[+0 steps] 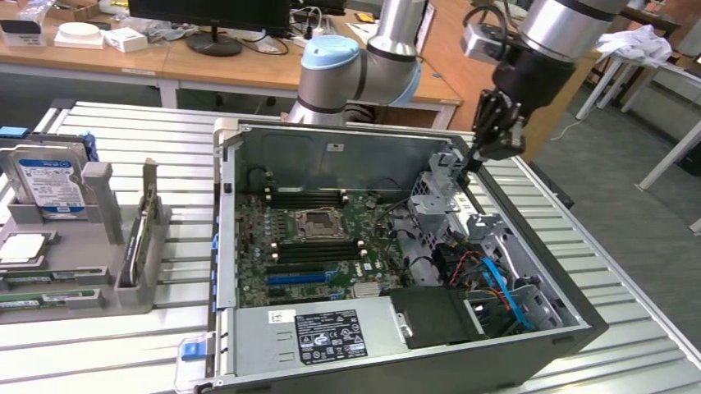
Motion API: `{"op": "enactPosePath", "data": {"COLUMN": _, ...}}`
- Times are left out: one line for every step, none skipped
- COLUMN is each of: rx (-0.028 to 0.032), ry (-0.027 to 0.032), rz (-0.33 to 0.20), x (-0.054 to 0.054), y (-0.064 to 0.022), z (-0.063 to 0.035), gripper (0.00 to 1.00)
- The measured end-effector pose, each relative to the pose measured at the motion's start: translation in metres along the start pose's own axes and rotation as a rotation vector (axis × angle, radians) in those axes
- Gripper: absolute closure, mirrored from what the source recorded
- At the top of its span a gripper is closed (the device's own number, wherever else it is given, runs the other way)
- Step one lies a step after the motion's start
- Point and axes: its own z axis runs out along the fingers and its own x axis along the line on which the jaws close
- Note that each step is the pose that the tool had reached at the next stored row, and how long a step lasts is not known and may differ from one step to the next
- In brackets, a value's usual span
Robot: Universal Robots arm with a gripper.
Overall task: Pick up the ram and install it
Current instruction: 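Insert the ram into the slot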
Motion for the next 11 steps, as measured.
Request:
{"op": "enactPosePath", "data": {"rx": -0.0001, "ry": -0.0002, "rz": 0.000, "x": -0.001, "y": -0.0043, "z": -0.0002, "gripper": 0.90}}
{"op": "enactPosePath", "data": {"rx": -0.0002, "ry": -0.0006, "rz": 0.000, "x": -0.003, "y": -0.0087, "z": -0.0003, "gripper": 0.90}}
{"op": "enactPosePath", "data": {"rx": -0.0003, "ry": -0.0009, "rz": 0.000, "x": -0.004, "y": -0.0129, "z": -0.0004, "gripper": 0.90}}
{"op": "enactPosePath", "data": {"rx": -0.0004, "ry": -0.0012, "rz": 0.000, "x": -0.005, "y": -0.0173, "z": -0.0005, "gripper": 0.90}}
{"op": "enactPosePath", "data": {"rx": -0.0005, "ry": -0.0015, "rz": 0.000, "x": -0.006, "y": -0.0216, "z": -0.0006, "gripper": 0.90}}
{"op": "enactPosePath", "data": {"rx": -0.0005, "ry": -0.0018, "rz": 0.000, "x": -0.008, "y": -0.0262, "z": -0.0007, "gripper": 0.90}}
{"op": "enactPosePath", "data": {"rx": -0.0006, "ry": -0.0021, "rz": 0.000, "x": -0.009, "y": -0.0306, "z": -0.0008, "gripper": 0.90}}
{"op": "enactPosePath", "data": {"rx": -0.0007, "ry": -0.0023, "rz": 0.000, "x": -0.010, "y": -0.0349, "z": -0.0009, "gripper": 0.90}}
{"op": "enactPosePath", "data": {"rx": -0.0008, "ry": -0.0026, "rz": 0.000, "x": -0.012, "y": -0.0392, "z": -0.0010, "gripper": 0.90}}
{"op": "enactPosePath", "data": {"rx": -0.0009, "ry": -0.0029, "rz": 0.000, "x": -0.013, "y": -0.0435, "z": -0.0010, "gripper": 0.90}}
{"op": "enactPosePath", "data": {"rx": -0.0010, "ry": -0.0031, "rz": 0.000, "x": -0.014, "y": -0.0478, "z": -0.0011, "gripper": 0.90}}
